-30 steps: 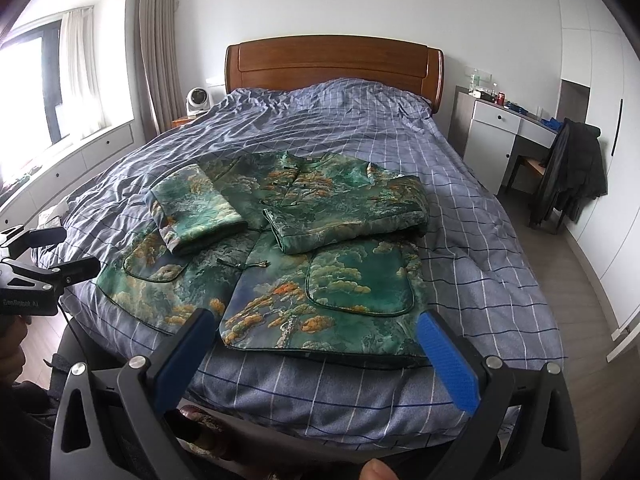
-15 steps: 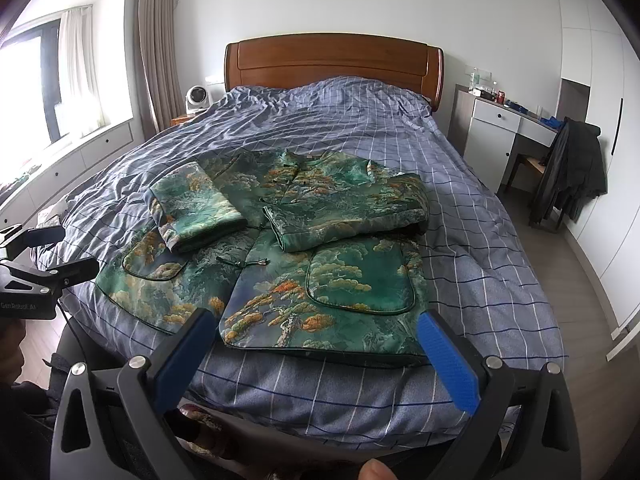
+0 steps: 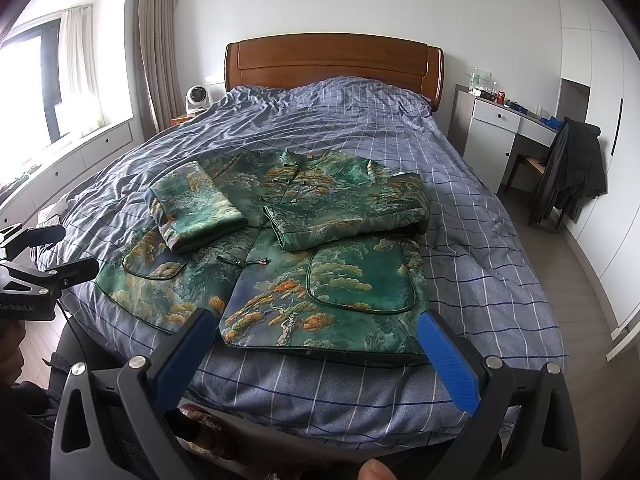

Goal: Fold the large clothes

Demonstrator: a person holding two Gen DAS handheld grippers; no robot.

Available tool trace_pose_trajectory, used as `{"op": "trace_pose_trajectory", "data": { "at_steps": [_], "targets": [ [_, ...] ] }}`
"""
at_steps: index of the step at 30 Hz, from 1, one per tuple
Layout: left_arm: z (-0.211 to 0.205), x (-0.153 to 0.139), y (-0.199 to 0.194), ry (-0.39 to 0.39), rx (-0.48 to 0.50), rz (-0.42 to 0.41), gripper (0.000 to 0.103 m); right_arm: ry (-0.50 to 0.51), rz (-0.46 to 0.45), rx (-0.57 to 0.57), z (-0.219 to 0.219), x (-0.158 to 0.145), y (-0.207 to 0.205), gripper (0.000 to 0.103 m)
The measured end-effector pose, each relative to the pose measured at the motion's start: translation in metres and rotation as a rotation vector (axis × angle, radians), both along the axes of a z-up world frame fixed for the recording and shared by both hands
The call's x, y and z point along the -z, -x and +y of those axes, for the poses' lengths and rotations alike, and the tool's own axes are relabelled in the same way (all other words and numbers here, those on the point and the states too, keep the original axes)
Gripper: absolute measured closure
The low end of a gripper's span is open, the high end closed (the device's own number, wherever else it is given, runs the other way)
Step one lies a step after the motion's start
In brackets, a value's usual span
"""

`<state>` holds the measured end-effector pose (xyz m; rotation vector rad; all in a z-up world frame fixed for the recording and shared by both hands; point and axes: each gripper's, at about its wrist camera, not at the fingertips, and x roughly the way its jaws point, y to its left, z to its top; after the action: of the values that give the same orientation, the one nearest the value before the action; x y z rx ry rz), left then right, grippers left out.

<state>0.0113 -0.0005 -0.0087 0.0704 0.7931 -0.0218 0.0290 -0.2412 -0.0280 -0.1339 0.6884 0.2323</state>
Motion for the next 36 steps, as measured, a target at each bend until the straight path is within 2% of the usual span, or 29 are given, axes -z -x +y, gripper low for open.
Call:
{"op": "trace_pose_trajectory", "data": {
  "at_steps": [36],
  "targets": [
    [0.0022,0.0,0.0013,-0.001,0.002,-0.001,0.0,0.001,0.003,-0.001,0.0013,0.0018,0.0008,0.0]
  ]
}}
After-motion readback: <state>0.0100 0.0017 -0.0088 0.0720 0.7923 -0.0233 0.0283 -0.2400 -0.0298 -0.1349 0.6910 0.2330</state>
